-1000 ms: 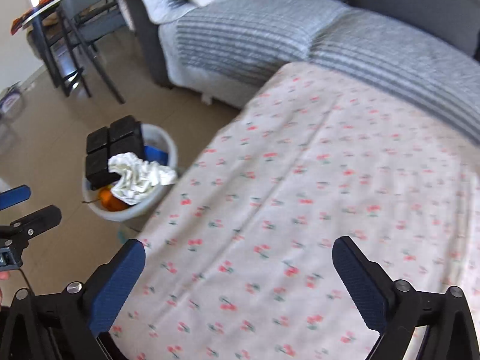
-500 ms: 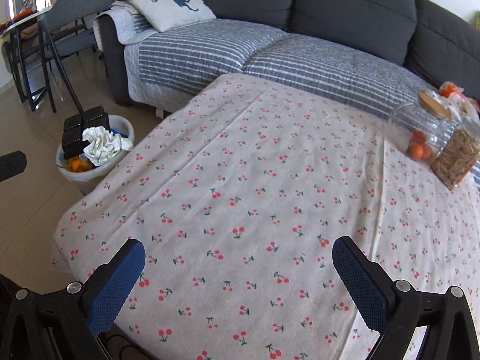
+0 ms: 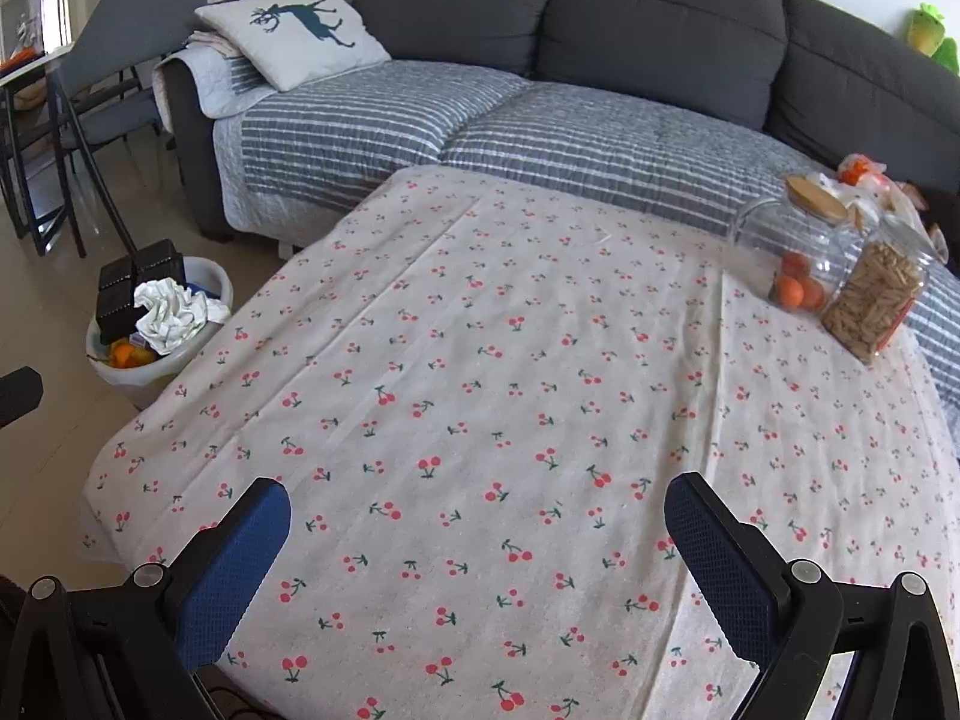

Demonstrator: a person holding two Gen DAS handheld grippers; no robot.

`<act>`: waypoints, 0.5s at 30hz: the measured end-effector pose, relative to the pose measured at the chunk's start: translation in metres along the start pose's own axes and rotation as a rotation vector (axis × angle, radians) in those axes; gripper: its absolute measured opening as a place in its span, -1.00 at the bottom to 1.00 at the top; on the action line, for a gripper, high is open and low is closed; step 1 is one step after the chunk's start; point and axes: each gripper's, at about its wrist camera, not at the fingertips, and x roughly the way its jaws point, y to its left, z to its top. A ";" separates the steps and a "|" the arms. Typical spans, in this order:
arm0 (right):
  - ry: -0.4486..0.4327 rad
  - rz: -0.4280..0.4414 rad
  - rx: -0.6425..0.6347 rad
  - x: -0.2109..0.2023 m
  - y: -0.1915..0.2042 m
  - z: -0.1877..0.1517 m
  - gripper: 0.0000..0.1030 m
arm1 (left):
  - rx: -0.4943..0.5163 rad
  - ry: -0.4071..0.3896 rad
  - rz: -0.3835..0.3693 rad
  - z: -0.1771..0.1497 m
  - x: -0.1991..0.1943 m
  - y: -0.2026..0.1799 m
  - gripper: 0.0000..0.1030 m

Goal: Collect trash

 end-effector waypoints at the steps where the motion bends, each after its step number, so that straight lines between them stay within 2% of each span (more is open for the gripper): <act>1: -0.001 0.000 -0.002 0.000 0.000 0.000 0.99 | 0.001 0.001 0.000 0.000 0.000 0.000 1.00; 15: 0.020 0.008 0.012 0.005 -0.002 -0.002 0.99 | -0.008 -0.001 -0.003 0.001 0.000 0.001 1.00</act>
